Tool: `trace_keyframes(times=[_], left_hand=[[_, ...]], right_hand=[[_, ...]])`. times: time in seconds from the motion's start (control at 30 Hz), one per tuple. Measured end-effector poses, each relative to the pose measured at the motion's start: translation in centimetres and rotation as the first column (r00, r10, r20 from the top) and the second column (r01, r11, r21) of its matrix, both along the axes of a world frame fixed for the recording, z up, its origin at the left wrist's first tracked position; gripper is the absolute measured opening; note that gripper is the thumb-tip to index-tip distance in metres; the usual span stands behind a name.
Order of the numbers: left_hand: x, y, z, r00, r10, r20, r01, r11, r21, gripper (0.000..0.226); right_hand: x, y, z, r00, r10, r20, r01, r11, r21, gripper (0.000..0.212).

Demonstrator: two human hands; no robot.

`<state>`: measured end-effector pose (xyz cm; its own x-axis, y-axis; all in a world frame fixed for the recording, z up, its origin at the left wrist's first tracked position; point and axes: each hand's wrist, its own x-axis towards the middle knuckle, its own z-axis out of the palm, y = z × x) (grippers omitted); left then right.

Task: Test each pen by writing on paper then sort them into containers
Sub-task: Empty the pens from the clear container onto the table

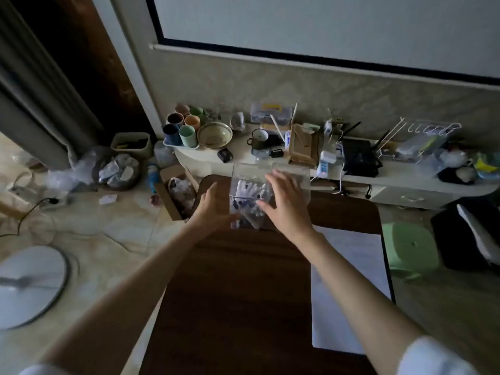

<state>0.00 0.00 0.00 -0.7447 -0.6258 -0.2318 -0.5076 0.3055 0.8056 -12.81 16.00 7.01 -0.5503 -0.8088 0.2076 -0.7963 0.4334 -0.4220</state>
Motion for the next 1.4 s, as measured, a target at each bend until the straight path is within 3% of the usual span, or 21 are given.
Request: trace_keyframes(times=[0.13, 0.23, 0.27, 0.33, 0.47, 0.63, 0.83, 0.9, 0.97, 1.07, 1.17, 1.23, 1.33, 1.4], left_hand=[[-1.0, 0.0, -2.2, 0.985, -0.165, 0.047, 0.166, 0.986, -0.02, 0.122], [-2.2, -0.3, -3.5, 0.972, -0.229, -0.048, 0.225, 0.971, -0.083, 0.125], [-2.8, -0.5, -4.2, 0.967, -0.237, -0.091, 0.235, 0.971, -0.035, 0.126], [-3.6, -0.2, -3.8, 0.966, -0.203, -0.159, 0.215, 0.974, 0.063, 0.118], [-2.9, 0.3, -3.6, 0.993, -0.064, -0.1, 0.08, 0.983, 0.165, 0.108], [0.6, 2.5, -3.4, 0.994, -0.035, -0.102, 0.049, 0.99, 0.129, 0.1], [6.8, 10.1, -1.8, 0.988, 0.071, -0.137, -0.063, 0.996, 0.063, 0.094], [8.4, 12.8, -1.6, 0.978, 0.099, -0.181, -0.08, 0.991, 0.111, 0.097], [10.4, 15.6, -1.6, 0.98, 0.028, -0.199, 0.005, 0.986, 0.164, 0.102], [13.9, 17.5, -1.8, 0.989, -0.139, -0.053, 0.141, 0.989, 0.035, 0.104], [14.5, 14.3, -1.9, 0.986, -0.144, 0.082, 0.147, 0.988, -0.042, 0.114], [12.8, 11.0, -1.6, 0.963, -0.235, 0.131, 0.247, 0.965, -0.088, 0.125], [9.0, 7.9, -0.8, 0.845, -0.491, 0.211, 0.528, 0.83, -0.179, 0.134], [6.8, 7.2, -0.5, 0.738, -0.625, 0.256, 0.669, 0.728, -0.149, 0.136]], right_hand=[[0.1, -1.4, -1.8, 0.999, 0.042, -0.006, -0.041, 0.994, 0.106, 0.074], [0.3, -1.7, -3.1, 0.996, 0.008, -0.092, -0.002, 0.997, 0.073, 0.071], [0.2, -1.8, -3.3, 0.992, 0.0, -0.124, 0.007, 0.999, 0.05, 0.069], [0.2, -1.8, -3.6, 0.985, -0.018, -0.171, 0.026, 0.999, 0.044, 0.067], [0.7, -1.9, -3.6, 0.976, -0.029, -0.217, 0.039, 0.998, 0.042, 0.066], [3.5, -0.2, -3.1, 0.987, 0.026, -0.161, -0.014, 0.997, 0.074, 0.064], [8.0, 5.2, -2.6, 0.988, 0.128, 0.091, -0.139, 0.982, 0.131, 0.063], [9.1, 6.9, -1.8, 0.986, 0.119, 0.121, -0.134, 0.982, 0.133, 0.064], [10.3, 8.3, -1.2, 0.985, 0.075, 0.153, -0.095, 0.987, 0.127, 0.07], [12.1, 9.7, -1.2, 0.989, -0.016, 0.145, -0.007, 0.987, 0.159, 0.082], [12.9, 10.2, -1.5, 0.987, -0.121, 0.107, 0.102, 0.981, 0.167, 0.083], [12.8, 10.5, -1.4, 0.983, -0.152, 0.102, 0.135, 0.979, 0.152, 0.079], [12.5, 11.0, -1.6, 0.984, -0.124, 0.128, 0.109, 0.987, 0.12, 0.076], [12.1, 11.5, -1.8, 0.978, -0.075, 0.194, 0.057, 0.994, 0.098, 0.077]])
